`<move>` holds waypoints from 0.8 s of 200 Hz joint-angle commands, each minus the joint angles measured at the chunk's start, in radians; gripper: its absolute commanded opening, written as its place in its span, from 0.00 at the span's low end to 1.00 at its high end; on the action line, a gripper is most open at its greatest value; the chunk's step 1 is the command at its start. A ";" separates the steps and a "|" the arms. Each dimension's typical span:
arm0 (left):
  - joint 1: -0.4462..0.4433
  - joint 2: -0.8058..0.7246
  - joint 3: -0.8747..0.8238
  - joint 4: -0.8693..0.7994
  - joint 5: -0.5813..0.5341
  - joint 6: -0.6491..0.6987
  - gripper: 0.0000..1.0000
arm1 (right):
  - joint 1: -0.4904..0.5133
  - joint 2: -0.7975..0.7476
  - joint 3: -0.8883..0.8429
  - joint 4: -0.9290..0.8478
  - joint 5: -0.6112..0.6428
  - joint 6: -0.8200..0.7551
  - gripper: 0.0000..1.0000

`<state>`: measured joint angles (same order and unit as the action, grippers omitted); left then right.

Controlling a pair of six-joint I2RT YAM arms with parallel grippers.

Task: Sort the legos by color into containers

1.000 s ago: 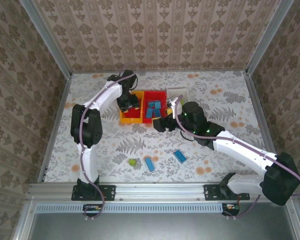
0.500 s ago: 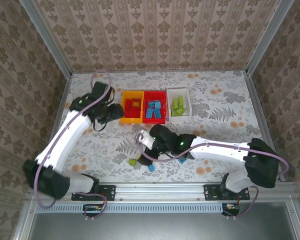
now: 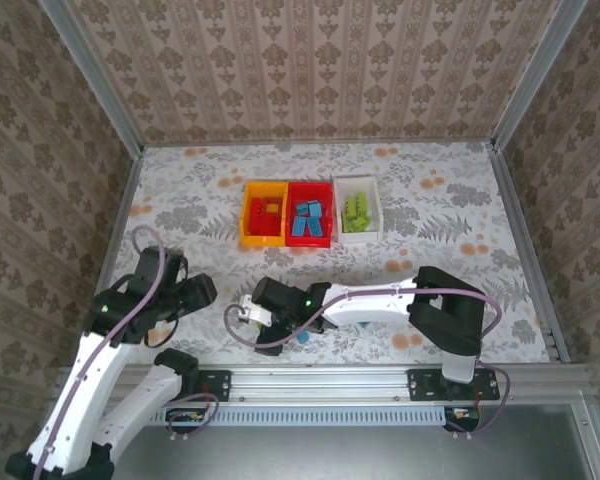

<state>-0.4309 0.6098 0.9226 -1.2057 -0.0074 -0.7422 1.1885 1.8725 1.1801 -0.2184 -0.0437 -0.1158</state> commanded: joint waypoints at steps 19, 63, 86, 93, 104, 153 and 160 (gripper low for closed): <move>0.005 -0.085 -0.028 -0.082 0.057 -0.008 0.60 | -0.001 0.087 0.083 -0.097 0.061 0.028 0.80; 0.004 -0.132 -0.017 -0.170 0.072 0.012 0.61 | -0.001 0.139 0.130 -0.105 0.058 0.044 0.57; 0.004 -0.148 -0.023 -0.168 0.076 0.003 0.61 | -0.004 0.147 0.138 -0.097 0.056 0.054 0.41; 0.003 -0.149 -0.025 -0.164 0.078 0.004 0.61 | -0.005 0.144 0.136 -0.089 0.053 0.054 0.36; 0.003 -0.148 -0.032 -0.153 0.089 0.003 0.62 | -0.006 0.136 0.132 -0.080 0.051 0.056 0.31; 0.004 -0.122 -0.063 -0.032 0.169 0.025 0.62 | -0.060 0.020 0.108 -0.060 0.032 0.105 0.18; 0.003 -0.110 -0.068 0.005 0.192 0.027 0.62 | -0.075 -0.010 0.100 -0.061 0.029 0.117 0.17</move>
<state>-0.4309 0.4763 0.8726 -1.3064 0.1081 -0.7403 1.1599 1.9839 1.2930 -0.2893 -0.0063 -0.0460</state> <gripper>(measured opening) 0.615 0.272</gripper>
